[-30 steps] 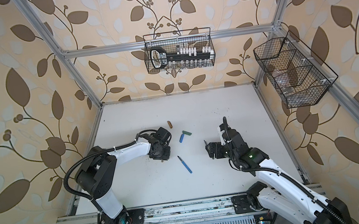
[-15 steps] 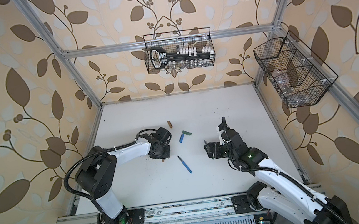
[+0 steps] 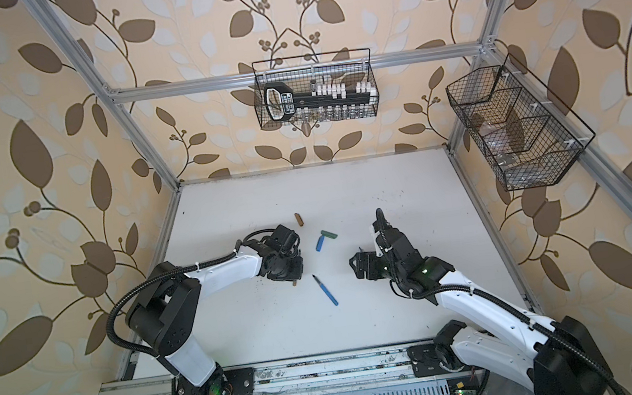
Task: Insert the pens into the pen caps
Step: 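Lift the orange pen with the left gripper while the right gripper moves toward it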
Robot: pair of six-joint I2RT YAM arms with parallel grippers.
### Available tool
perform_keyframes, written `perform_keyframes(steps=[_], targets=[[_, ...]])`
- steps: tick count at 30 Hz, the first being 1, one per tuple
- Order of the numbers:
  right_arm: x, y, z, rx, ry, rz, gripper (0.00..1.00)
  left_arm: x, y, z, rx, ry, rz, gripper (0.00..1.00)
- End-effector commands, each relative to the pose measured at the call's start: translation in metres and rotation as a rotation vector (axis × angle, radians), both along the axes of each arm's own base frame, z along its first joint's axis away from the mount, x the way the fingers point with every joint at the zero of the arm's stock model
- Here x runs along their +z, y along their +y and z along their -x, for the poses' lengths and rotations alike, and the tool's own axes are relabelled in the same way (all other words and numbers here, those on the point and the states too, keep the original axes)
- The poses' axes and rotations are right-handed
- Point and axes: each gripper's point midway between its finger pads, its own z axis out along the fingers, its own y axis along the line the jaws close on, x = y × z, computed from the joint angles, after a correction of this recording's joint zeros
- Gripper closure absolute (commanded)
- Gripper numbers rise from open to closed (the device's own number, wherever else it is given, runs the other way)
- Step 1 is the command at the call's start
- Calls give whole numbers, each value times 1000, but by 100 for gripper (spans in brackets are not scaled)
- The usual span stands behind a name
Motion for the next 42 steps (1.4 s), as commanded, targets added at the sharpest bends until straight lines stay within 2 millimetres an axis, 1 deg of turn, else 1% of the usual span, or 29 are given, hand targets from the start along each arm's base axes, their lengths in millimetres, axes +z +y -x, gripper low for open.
perform_keyframes(steps=[1,5,9,11,13,17,20,22,25,29,32,37,42], targets=[[8,24,-11,9,-13,-71,12,23,-19,0,-57,-32,97,86],[0,43,-22,27,1,-85,12,31,-21,3,-81,-36,104,86],[0,64,-35,54,6,-147,13,43,-30,7,-102,-44,158,85],[-1,73,-41,58,16,-173,14,48,-34,8,-110,-54,175,83],[-6,79,-46,62,44,-184,16,47,-33,8,-111,-54,163,80],[-13,89,-49,85,69,-193,18,31,-23,7,-98,-22,84,82],[-14,84,-48,71,66,-168,18,18,-15,8,-92,10,19,83],[-13,76,-47,54,59,-138,18,16,-14,8,-85,18,6,80],[-11,62,-46,26,46,-113,19,21,-23,8,-91,2,34,71],[-6,45,-42,-5,25,-114,21,24,-30,18,-120,-9,22,67],[-4,33,-38,-29,5,-115,21,19,-32,29,-153,-2,16,63],[-6,16,-29,-51,9,-100,21,6,-34,40,-196,31,-10,64],[-6,5,-23,-78,4,-103,21,-6,-27,38,-201,42,-85,66]])
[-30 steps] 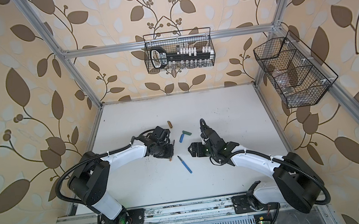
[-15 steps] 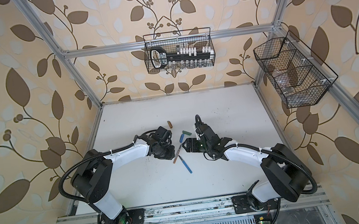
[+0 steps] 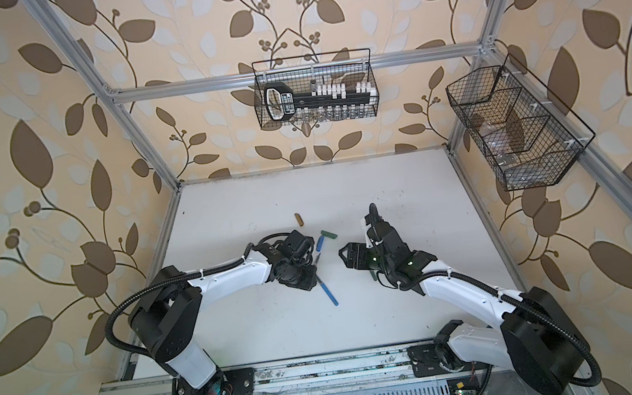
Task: Insert the pens into the pen caps
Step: 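Lift the orange pen with the left gripper while the right gripper moves toward it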
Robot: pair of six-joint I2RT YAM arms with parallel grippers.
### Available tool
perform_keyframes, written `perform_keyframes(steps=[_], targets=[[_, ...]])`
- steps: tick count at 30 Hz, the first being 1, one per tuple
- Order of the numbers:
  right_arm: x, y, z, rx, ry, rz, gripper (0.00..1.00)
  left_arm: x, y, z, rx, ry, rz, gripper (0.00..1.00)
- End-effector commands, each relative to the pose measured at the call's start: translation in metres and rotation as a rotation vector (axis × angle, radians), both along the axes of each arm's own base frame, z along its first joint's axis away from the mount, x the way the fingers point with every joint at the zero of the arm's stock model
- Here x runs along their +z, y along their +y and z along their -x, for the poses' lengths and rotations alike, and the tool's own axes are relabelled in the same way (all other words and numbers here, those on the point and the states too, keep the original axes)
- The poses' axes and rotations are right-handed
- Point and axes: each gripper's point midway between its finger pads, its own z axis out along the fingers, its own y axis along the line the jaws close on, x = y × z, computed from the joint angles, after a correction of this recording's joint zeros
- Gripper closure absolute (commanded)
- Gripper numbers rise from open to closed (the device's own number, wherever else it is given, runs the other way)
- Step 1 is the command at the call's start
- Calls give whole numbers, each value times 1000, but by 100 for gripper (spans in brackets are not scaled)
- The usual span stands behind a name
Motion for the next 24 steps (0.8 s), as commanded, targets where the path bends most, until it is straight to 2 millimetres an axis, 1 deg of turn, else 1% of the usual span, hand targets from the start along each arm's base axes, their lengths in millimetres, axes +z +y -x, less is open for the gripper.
perform_keyframes(steps=[1,7,11,14,16,18,22,24], targets=[[-7,-12,6,-30,12,25,21,-9,9,0,-24,0,-79,66],[-7,-15,8,-38,12,26,21,-18,12,-4,-21,-11,-126,70],[-9,-15,7,-39,18,30,21,-21,12,-3,-19,-10,-126,74],[-10,-16,7,-46,16,47,23,-25,14,0,-19,-7,-149,78],[-8,-18,6,-53,0,110,23,-29,16,2,-22,-6,-153,84],[-7,-15,6,-48,-1,160,23,-33,18,3,-20,-5,-157,86],[-12,-8,5,-37,17,174,23,-36,17,3,-23,2,-161,89],[-14,-2,4,-30,15,179,23,-35,17,2,-20,-2,-164,92]])
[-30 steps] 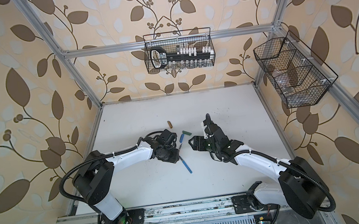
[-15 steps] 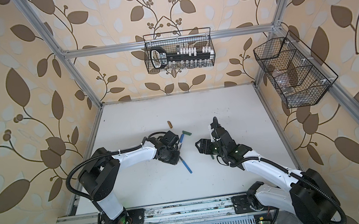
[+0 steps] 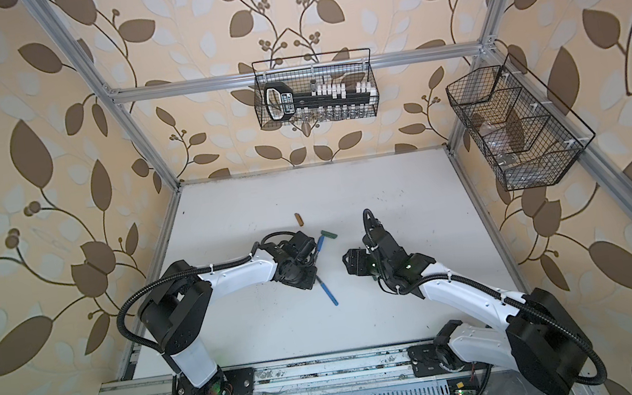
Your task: Insert the pens into the pen caps
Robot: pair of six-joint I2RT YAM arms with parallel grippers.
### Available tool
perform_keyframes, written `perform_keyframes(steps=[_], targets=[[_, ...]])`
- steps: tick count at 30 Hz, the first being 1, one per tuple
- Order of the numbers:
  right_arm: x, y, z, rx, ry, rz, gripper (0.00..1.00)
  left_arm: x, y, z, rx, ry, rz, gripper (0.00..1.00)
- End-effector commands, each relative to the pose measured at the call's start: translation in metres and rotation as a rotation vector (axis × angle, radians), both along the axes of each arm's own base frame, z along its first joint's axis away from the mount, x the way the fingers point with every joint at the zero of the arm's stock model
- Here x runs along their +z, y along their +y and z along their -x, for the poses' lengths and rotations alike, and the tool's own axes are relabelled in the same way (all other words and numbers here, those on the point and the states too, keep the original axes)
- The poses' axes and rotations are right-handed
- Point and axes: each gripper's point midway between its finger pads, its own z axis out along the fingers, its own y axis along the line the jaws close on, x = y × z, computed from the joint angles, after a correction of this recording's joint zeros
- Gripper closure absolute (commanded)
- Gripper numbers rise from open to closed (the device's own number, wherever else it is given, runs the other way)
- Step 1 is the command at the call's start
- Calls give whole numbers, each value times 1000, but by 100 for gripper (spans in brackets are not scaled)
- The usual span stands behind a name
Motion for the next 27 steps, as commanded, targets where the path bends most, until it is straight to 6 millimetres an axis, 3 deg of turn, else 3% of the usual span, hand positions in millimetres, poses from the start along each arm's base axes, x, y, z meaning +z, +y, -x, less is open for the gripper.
perform_keyframes(steps=[1,12,21,27], targets=[[2,5,-6,-8,-9,36,23,-21,10,11,-6,40,-67,93],[-5,68,-20,59,70,-223,23,30,-10,5,-15,-34,89,95],[-14,99,-35,74,109,-372,24,52,-4,8,-15,-66,101,94],[-9,103,-45,57,92,-440,24,66,-5,9,-4,-85,136,94]])
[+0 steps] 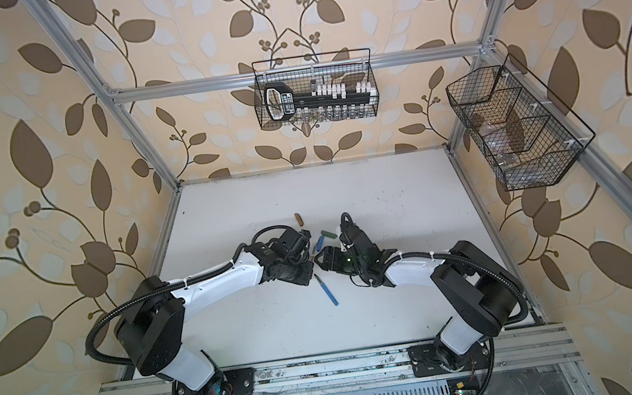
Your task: Insert the pens into the pen caps
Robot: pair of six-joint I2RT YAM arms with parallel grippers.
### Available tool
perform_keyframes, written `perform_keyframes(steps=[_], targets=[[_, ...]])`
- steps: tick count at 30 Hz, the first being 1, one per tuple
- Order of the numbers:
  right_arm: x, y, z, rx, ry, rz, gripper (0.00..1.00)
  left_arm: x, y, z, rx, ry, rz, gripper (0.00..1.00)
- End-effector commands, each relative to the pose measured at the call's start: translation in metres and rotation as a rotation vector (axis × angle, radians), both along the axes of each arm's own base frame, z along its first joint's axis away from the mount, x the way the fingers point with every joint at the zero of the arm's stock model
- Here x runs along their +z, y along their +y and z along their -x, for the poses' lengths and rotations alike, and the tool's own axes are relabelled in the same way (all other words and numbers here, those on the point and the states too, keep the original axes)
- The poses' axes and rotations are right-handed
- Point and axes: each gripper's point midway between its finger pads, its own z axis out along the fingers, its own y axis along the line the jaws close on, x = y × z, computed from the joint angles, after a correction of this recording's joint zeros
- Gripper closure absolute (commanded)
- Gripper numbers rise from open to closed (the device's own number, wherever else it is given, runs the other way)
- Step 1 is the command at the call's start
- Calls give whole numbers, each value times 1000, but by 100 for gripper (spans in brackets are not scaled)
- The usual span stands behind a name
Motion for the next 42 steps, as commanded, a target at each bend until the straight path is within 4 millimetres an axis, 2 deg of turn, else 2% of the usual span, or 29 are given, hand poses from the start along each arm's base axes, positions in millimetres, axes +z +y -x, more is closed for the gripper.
perform_keyframes(steps=[1,8,16,26,34,42], targets=[[19,14,-15,-12,-25,-114,25,17,-2,9,-2,-4,44,94],[21,26,-23,-15,-15,-200,29,26,-2,11,6,-15,76,92],[28,37,-32,-6,-30,-244,33,26,-2,15,-1,-6,86,92],[21,51,-35,13,-1,-254,41,31,-5,13,-4,-16,101,91],[12,52,-35,11,13,-246,54,34,-4,13,-2,-23,104,91],[10,53,-36,9,19,-256,75,35,-5,13,0,-25,110,90]])
